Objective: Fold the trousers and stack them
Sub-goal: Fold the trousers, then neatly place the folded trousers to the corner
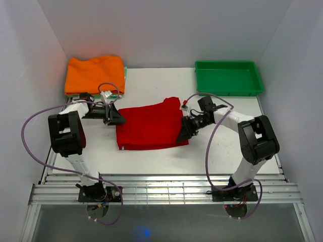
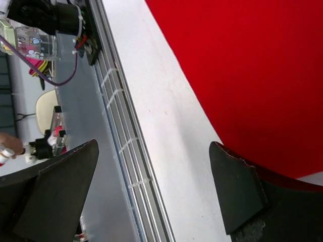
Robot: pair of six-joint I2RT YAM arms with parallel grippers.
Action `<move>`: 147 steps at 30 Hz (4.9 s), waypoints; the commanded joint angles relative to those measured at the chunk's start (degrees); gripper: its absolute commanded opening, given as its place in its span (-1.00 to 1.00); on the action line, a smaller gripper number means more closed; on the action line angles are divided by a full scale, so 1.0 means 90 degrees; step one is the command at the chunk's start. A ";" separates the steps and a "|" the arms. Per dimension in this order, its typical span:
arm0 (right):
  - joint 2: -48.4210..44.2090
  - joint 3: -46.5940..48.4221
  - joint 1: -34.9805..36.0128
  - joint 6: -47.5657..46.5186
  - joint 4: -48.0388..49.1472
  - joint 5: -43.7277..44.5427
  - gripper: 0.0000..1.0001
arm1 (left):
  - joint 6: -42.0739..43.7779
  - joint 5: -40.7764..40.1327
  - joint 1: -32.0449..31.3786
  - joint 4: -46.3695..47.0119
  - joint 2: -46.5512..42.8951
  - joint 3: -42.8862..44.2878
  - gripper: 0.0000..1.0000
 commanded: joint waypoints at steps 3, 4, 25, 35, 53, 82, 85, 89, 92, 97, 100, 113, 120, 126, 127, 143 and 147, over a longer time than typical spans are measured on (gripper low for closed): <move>-0.0619 0.1451 0.0029 -0.0119 -0.0090 0.0037 0.95 | -0.0325 0.0895 0.0039 0.0532 -0.0841 0.0907 0.27; -0.0406 0.1637 0.0029 -0.0021 -0.0002 0.0076 0.95 | -0.0563 0.0896 0.0020 0.0818 -0.0822 0.0887 0.27; 0.2128 0.3522 0.0029 0.0440 0.1271 0.1365 0.92 | -0.3055 -0.0247 -0.0068 0.3594 0.2158 0.2683 0.35; -0.0081 0.3660 0.2289 -0.1785 0.0653 0.4943 0.89 | -0.4125 -0.0608 0.1345 0.4432 -0.1366 0.1173 0.96; 0.2194 0.3905 0.5321 -0.2647 0.1512 0.7742 0.93 | -0.1141 -0.0607 0.3301 0.0411 -0.3750 -0.0293 0.96; 0.1921 0.4080 0.3964 -0.1563 0.1952 0.4618 -0.85 | -0.3162 -0.0138 0.2384 0.2363 -0.2345 -0.2239 0.96; 0.1950 0.4177 0.3964 -0.1534 0.1932 0.4520 -0.84 | -0.3542 -0.0314 0.1974 0.2783 -0.2335 -0.2014 0.96; 0.1989 0.4324 0.3955 -0.1407 0.1981 0.4510 -0.85 | -0.4284 -0.0500 0.1544 0.3572 -0.2170 -0.2062 0.96; 0.2086 0.4557 0.3964 -0.1222 0.1991 0.4646 -0.85 | -0.4997 -0.0520 0.1290 0.4013 -0.1946 -0.2150 0.96; 0.2379 0.4870 0.3955 -0.1056 0.2059 0.5086 -0.85 | -0.5603 -0.0822 0.0918 0.4229 -0.1544 -0.2062 0.96; 0.2574 0.5095 0.3955 -0.0968 0.2030 0.5174 -0.85 | -0.5672 -0.1192 0.0713 0.4297 -0.1603 -0.2052 0.96; 0.3180 0.5661 0.3955 -0.0333 0.2254 0.5535 -0.85 | -0.7186 -0.1965 0.0088 0.6133 -0.2267 -0.2970 0.96; 0.3259 0.5886 0.3964 0.0018 0.2489 0.5750 -0.85 | -0.7479 -0.2559 -0.0097 0.6318 -0.2150 -0.3116 0.96; 0.3307 0.5984 0.3974 0.0408 0.2538 0.5877 -0.85 | -0.8064 -0.3009 -0.0380 0.7177 -0.2130 -0.3273 0.85; 0.3298 0.5984 0.3974 0.0438 0.2528 0.5848 -0.85 | -0.8142 -0.3029 -0.0400 0.7314 -0.2111 -0.3360 0.82; 0.3200 0.5731 0.3847 0.1249 0.2538 0.5634 -0.85 | -0.8856 -0.2922 -0.0664 0.9208 -0.1281 -0.3693 0.50; 0.3122 0.5633 0.3750 0.1259 0.2557 0.5448 -0.85 | -0.8963 -0.2883 -0.0684 0.9658 -0.1134 -0.3722 0.47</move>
